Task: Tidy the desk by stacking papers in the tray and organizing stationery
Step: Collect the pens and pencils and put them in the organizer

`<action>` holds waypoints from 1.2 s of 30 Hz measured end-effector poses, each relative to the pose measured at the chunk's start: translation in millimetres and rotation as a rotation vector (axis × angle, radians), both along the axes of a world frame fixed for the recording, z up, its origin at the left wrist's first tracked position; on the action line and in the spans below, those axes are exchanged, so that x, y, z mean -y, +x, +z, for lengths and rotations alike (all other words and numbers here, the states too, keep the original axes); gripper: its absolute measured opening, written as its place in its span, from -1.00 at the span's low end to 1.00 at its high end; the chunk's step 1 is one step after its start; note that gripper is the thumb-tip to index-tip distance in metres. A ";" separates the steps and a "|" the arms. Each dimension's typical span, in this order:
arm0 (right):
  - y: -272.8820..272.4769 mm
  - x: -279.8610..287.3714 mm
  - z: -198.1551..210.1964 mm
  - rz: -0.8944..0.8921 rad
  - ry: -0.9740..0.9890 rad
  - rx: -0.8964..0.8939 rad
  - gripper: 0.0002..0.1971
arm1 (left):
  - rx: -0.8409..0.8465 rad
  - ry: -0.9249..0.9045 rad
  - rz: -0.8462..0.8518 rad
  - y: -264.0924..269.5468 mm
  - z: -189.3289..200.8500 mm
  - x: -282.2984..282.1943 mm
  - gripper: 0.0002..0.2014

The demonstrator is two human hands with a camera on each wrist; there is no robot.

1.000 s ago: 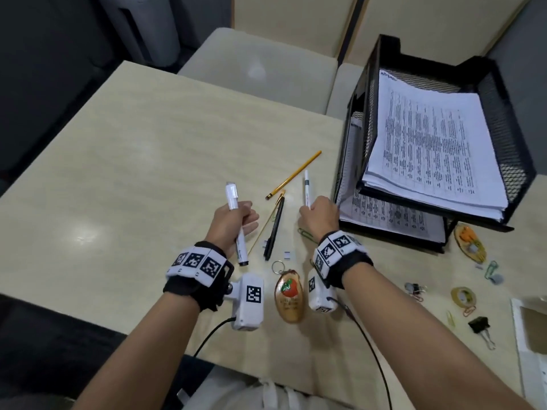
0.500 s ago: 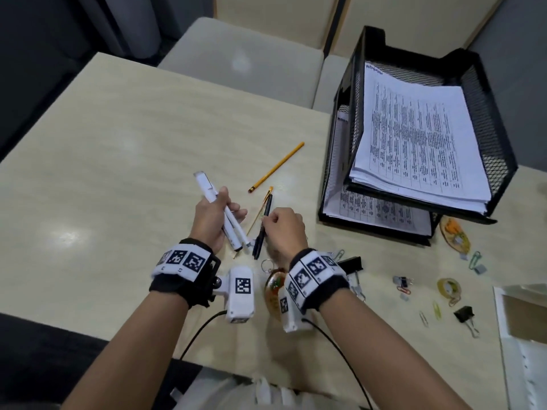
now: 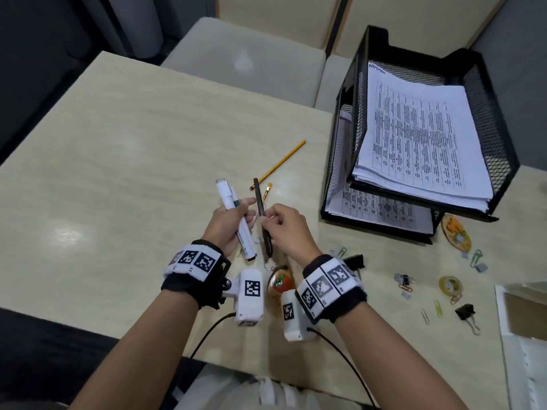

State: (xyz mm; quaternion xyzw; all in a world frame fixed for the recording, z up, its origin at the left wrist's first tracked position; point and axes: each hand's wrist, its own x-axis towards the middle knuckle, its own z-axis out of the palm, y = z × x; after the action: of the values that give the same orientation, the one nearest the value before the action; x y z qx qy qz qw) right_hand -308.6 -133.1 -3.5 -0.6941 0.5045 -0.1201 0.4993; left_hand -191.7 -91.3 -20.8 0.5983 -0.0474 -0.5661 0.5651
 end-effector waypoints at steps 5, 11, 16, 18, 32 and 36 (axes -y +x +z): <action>0.9 0.3 5.2 0.043 -0.114 0.018 -0.90 | -0.204 -0.104 -0.008 -4.1 4.3 8.4 -0.74; 14.8 30.4 2.4 -0.003 -0.136 -0.009 -0.69 | -0.107 -0.141 0.118 13.2 10.0 8.2 -0.70; 51.4 101.0 -15.8 0.089 -0.186 -0.263 -0.74 | -0.110 -0.035 0.268 33.7 13.1 -1.7 -0.70; 63.9 116.9 -24.8 0.160 -0.183 -0.391 -0.70 | -0.117 0.022 0.280 37.2 15.1 -6.5 -0.72; 21.3 90.2 -11.8 -0.189 -0.093 -0.348 -0.62 | -0.005 0.077 0.055 10.1 8.6 -1.1 -0.76; -28.9 50.0 13.7 -0.110 -0.102 -0.154 -0.76 | 0.090 0.060 -0.055 -32.0 18.5 14.3 -0.68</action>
State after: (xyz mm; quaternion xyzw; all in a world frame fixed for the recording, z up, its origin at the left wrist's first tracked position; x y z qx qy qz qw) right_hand -337.6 -183.2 10.2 -0.6969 0.5720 -0.1192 0.4159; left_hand -223.7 -105.6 -2.3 0.6384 -0.0720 -0.5550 0.5284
